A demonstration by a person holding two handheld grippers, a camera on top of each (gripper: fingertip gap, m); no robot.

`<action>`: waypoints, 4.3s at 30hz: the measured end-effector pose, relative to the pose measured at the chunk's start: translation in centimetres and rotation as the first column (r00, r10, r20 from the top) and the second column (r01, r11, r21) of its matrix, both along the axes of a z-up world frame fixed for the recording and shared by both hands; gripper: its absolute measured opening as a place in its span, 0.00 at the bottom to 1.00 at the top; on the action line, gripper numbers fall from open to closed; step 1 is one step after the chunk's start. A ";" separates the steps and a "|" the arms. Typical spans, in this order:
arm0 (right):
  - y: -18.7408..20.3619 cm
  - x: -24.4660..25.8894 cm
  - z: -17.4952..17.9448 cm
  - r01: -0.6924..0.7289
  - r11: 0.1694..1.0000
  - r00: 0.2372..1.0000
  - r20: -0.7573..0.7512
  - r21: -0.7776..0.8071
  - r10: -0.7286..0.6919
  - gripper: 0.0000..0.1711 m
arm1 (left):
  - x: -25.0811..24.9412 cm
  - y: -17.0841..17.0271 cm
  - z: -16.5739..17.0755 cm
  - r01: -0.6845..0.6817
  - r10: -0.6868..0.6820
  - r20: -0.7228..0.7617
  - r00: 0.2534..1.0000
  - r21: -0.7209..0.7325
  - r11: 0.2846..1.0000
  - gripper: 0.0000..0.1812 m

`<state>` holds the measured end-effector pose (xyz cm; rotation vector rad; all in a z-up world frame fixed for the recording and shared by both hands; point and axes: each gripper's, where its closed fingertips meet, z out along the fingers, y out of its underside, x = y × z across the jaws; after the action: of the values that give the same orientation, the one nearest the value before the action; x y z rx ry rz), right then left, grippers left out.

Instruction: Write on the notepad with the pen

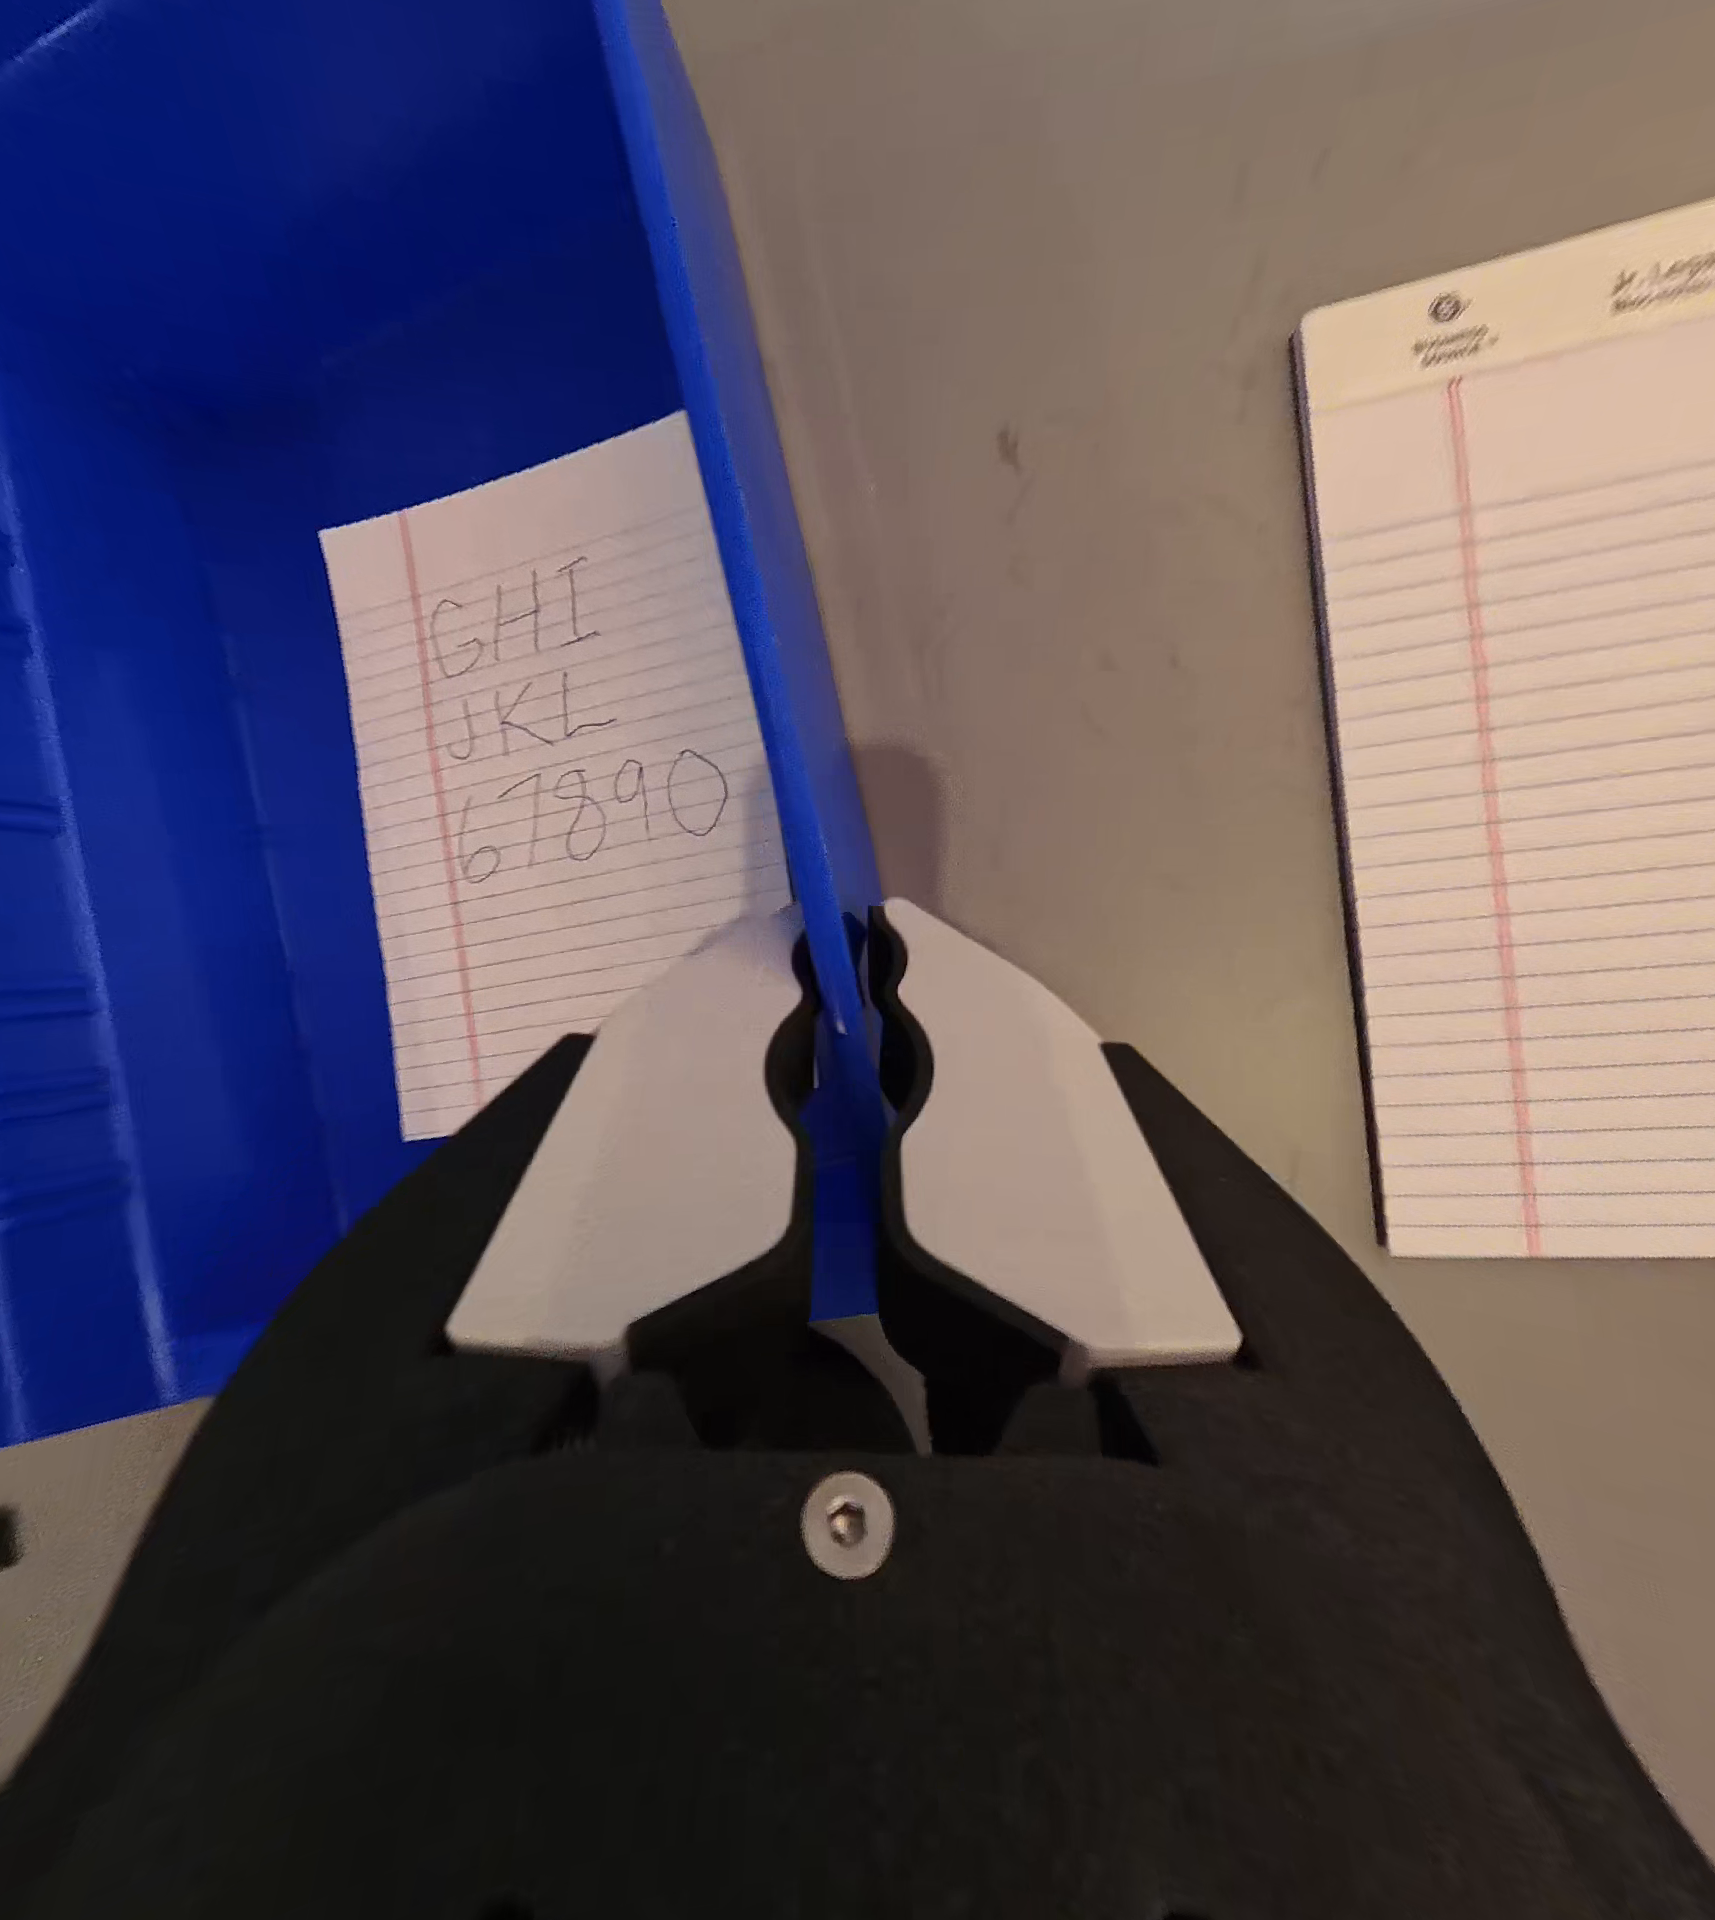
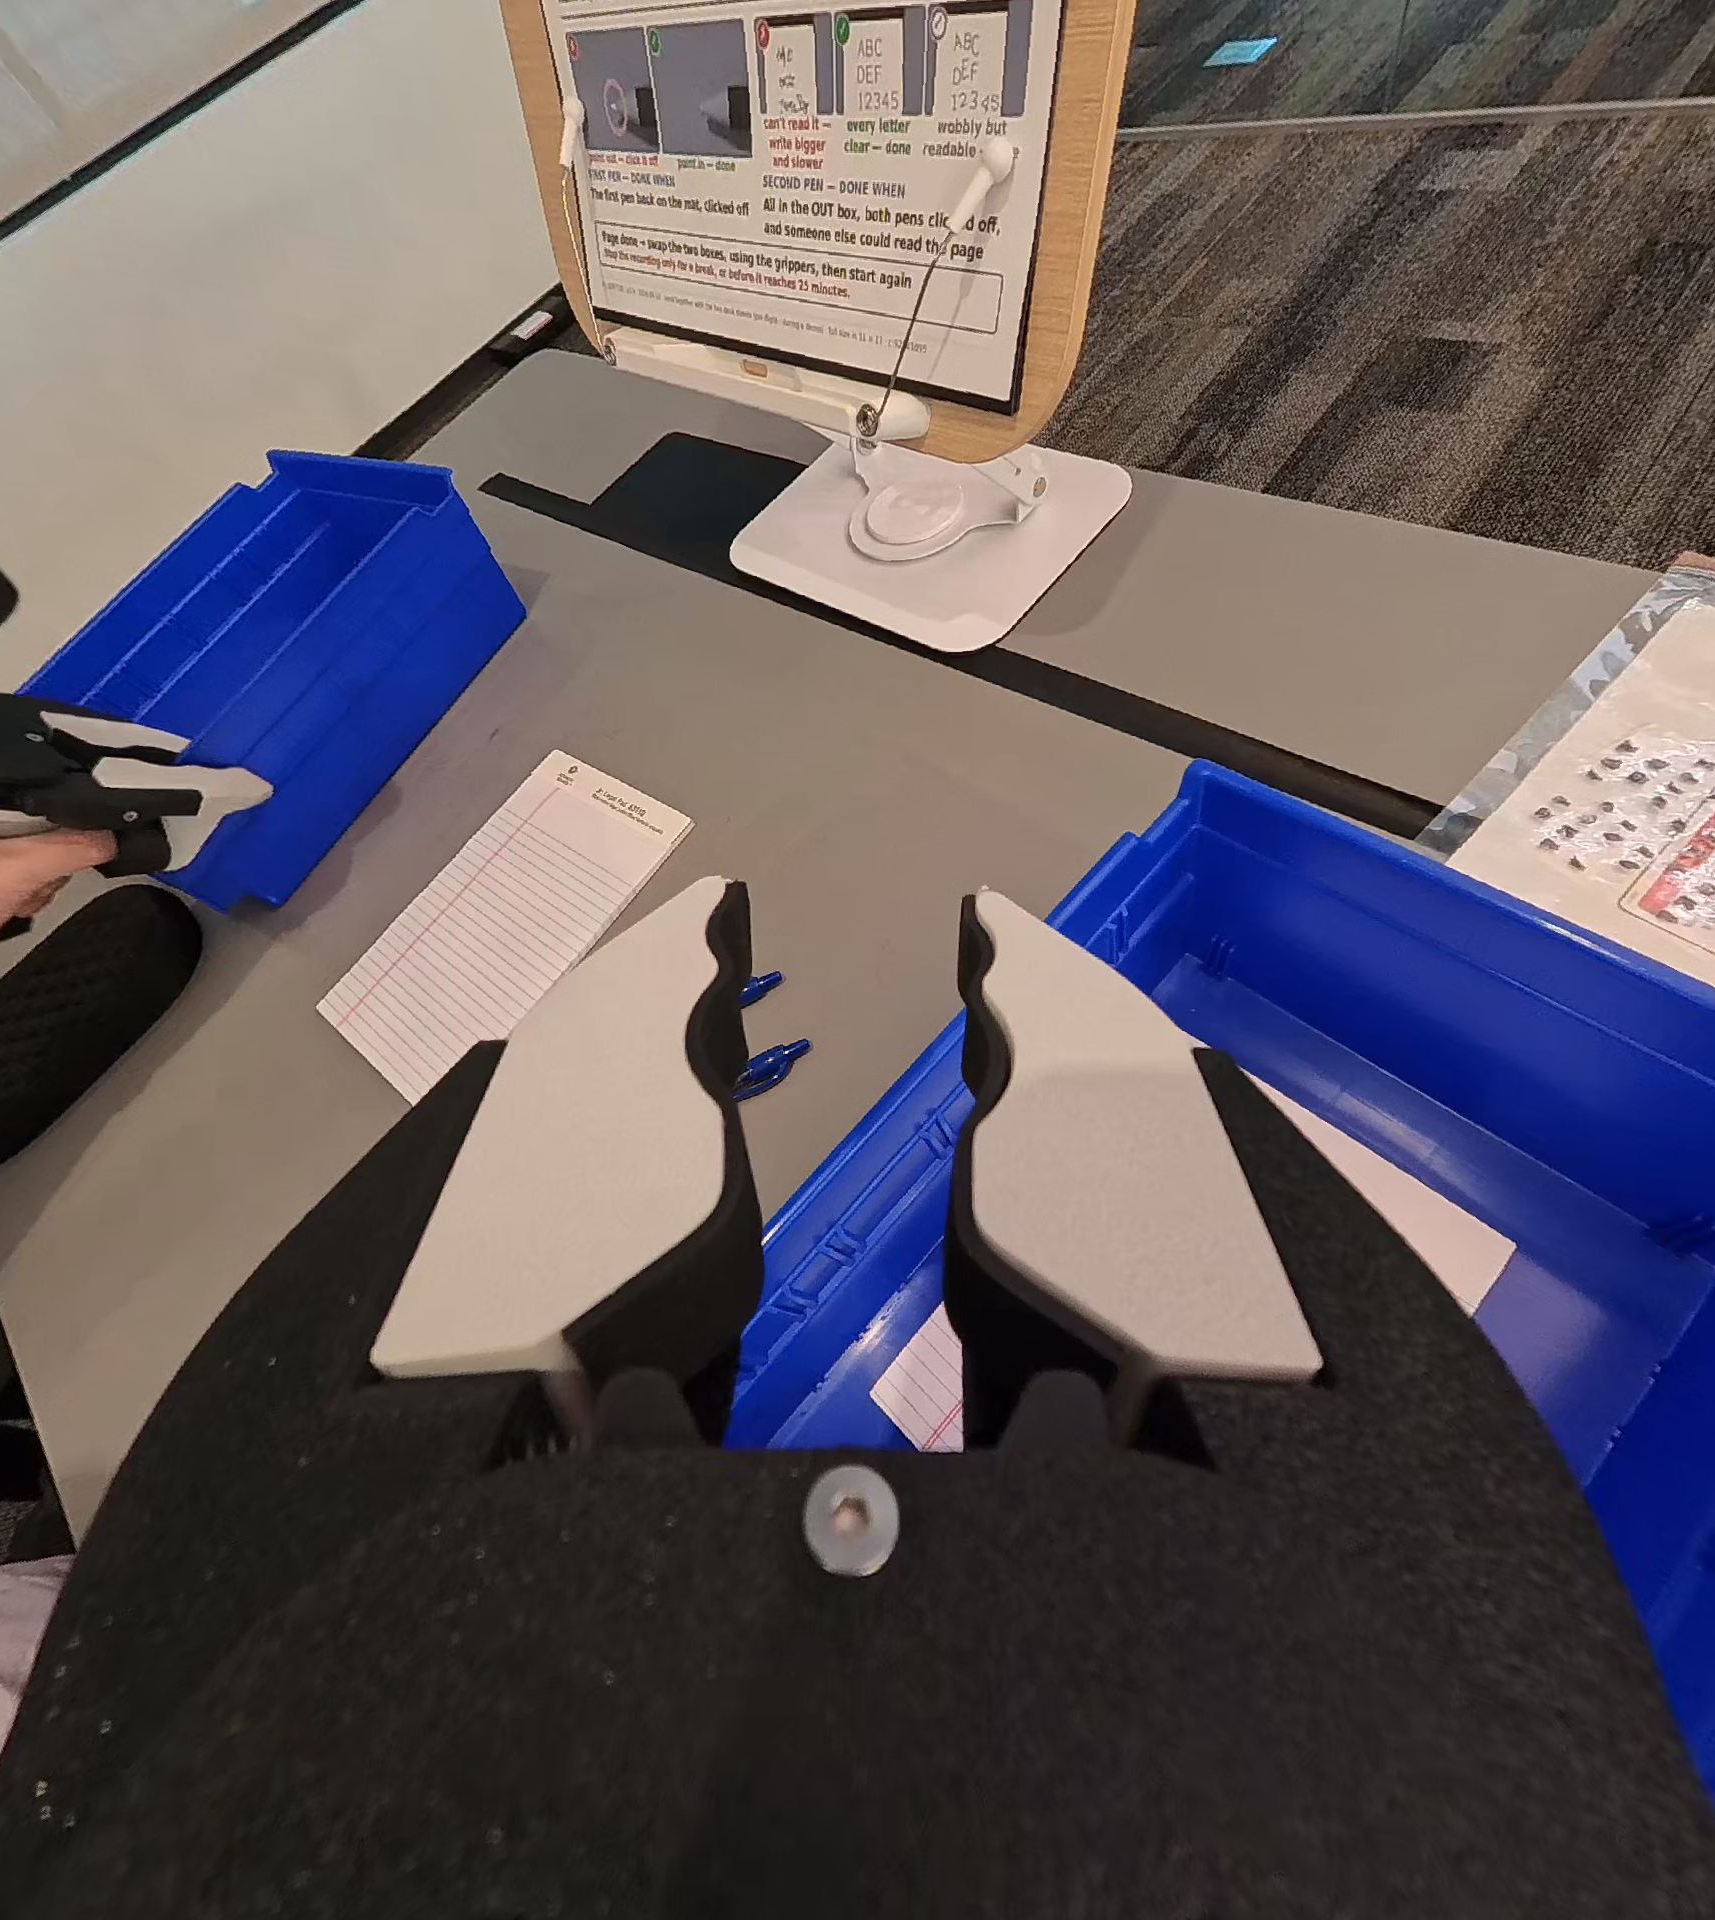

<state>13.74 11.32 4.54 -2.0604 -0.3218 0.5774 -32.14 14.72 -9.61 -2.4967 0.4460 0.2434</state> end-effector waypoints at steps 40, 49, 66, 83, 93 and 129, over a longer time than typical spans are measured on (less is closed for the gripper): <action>-5.6 13.5 -3.5 0.464 0.874 0.873 0.239 -0.142 -0.425 0.23 | 2.1 -2.9 10.2 0.109 -0.222 0.332 0.917 0.327 0.939 0.21; -7.3 17.5 -10.3 0.502 0.786 0.865 0.226 -0.360 -0.448 0.13 | 4.4 -3.9 9.8 0.168 -0.282 0.394 0.875 0.300 0.939 0.21; -7.4 18.2 -14.4 0.490 0.710 0.871 0.241 -0.506 -0.429 0.02 | 2.7 -3.9 9.4 0.152 -0.262 0.414 0.872 0.280 0.948 0.18; -6.7 21.9 -8.0 0.685 0.692 0.727 0.166 -0.229 -0.666 0.13 | 6.3 -4.4 8.4 0.287 -0.397 0.321 0.860 0.340 0.896 0.24; -5.2 12.5 7.7 0.389 0.799 0.839 0.182 0.459 -0.513 0.16 | 5.9 -3.0 17.9 0.226 -0.521 0.226 0.823 0.711 0.666 0.26; 0.6 -16.2 7.9 -0.249 0.795 0.963 0.058 0.553 0.262 0.11 | 10.3 3.3 19.4 0.428 -0.688 0.200 0.697 0.654 0.624 0.23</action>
<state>-2.42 11.93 12.44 -1.4478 -0.6814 0.5827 -21.82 17.97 9.78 -1.6232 0.8218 -0.4003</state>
